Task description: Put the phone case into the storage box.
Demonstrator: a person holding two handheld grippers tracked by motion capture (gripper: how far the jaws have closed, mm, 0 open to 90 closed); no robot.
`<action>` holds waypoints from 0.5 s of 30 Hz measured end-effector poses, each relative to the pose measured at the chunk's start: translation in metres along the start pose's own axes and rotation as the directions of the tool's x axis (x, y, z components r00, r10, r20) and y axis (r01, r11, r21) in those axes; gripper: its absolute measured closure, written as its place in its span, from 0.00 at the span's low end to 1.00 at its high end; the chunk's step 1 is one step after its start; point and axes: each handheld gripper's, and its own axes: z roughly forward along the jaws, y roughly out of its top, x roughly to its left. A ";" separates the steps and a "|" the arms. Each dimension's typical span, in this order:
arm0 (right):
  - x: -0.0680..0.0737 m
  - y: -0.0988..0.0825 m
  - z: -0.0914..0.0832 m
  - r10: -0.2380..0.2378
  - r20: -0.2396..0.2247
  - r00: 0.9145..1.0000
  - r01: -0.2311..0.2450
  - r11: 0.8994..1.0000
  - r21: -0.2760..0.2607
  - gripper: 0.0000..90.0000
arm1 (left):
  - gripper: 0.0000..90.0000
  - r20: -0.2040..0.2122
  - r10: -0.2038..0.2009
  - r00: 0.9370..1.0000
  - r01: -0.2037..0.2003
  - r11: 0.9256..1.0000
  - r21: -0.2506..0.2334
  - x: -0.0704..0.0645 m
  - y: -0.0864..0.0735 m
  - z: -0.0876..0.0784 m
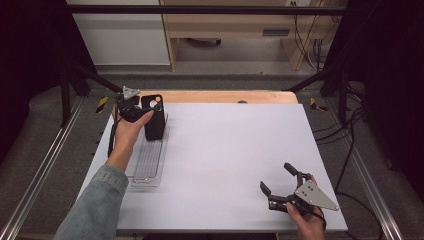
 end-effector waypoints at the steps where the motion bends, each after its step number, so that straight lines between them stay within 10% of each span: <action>1: 0.000 0.000 0.000 0.000 0.000 1.000 0.000 1.000 0.000 0.04 | 0.06 0.000 0.001 1.000 -0.001 1.000 -0.003 0.000 0.000 0.000; 15: 0.000 0.000 0.000 0.004 0.001 1.000 -0.004 1.000 0.007 0.03 | 0.04 0.033 0.007 0.999 -0.006 1.000 -0.025 -0.004 0.003 -0.004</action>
